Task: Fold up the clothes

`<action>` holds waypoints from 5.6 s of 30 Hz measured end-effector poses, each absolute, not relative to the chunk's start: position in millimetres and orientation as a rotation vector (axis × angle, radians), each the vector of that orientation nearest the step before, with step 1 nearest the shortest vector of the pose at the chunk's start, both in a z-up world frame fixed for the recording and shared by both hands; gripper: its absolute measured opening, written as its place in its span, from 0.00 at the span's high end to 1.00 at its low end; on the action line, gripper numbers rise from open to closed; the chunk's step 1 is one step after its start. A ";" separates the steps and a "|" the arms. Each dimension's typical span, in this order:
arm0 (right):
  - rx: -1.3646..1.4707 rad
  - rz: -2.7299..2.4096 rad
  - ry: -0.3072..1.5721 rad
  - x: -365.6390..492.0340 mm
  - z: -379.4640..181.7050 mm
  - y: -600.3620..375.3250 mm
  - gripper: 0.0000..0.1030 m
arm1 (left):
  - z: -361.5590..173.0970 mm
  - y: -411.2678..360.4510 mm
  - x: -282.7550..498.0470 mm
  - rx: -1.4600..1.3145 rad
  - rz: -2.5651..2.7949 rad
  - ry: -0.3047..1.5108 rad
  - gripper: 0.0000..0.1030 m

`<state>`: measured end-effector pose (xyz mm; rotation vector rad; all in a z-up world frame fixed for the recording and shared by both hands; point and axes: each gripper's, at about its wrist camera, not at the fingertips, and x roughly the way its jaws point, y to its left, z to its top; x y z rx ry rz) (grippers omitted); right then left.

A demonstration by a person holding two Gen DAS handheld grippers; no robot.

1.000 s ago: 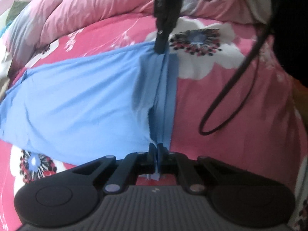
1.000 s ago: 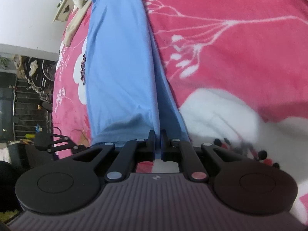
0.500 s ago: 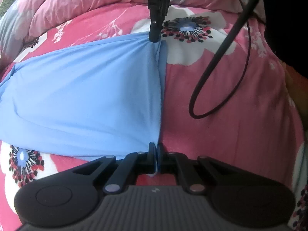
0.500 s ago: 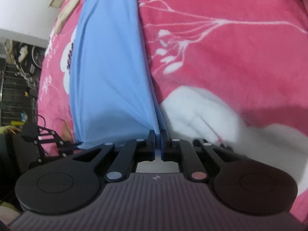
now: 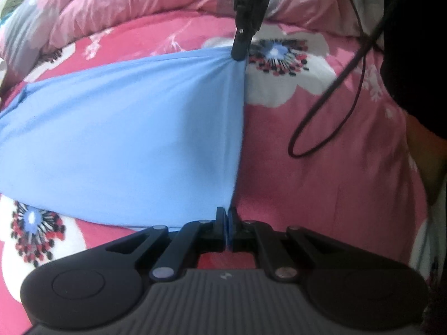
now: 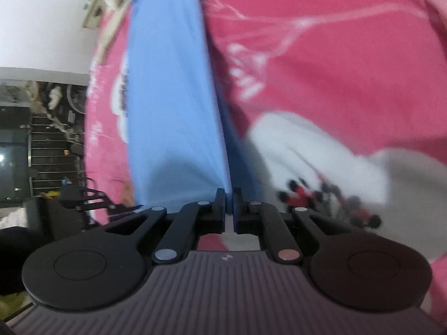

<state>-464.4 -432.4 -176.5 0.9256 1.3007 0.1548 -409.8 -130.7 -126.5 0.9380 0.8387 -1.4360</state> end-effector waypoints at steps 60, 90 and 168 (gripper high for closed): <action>-0.396 0.026 0.804 -127.2 -121.7 -336.9 0.79 | -168.8 -114.1 -224.8 0.170 -1.224 1.191 0.83; 0.235 -0.022 0.782 -46.0 -122.0 -443.3 0.46 | -159.1 -62.2 -131.7 -0.005 -1.105 1.205 0.80; -0.410 0.354 0.835 -0.5 -148.9 -308.8 0.52 | -188.0 -115.2 13.8 -0.113 -0.549 0.765 0.93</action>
